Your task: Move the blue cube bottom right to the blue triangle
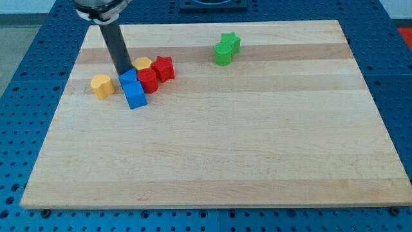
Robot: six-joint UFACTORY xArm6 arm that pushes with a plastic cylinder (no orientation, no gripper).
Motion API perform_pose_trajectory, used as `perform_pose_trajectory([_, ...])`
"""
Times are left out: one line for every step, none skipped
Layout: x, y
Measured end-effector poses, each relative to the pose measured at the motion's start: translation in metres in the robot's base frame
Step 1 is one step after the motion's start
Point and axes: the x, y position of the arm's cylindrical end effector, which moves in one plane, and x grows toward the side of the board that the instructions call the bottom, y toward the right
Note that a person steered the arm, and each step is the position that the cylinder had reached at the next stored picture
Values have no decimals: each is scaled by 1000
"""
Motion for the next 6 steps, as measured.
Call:
perform_pose_trajectory([31,3])
perform_pose_trajectory([72,3])
perform_pose_trajectory([97,14])
perform_pose_trajectory([120,30])
perform_pose_trajectory([140,60])
perform_pose_trajectory([158,87])
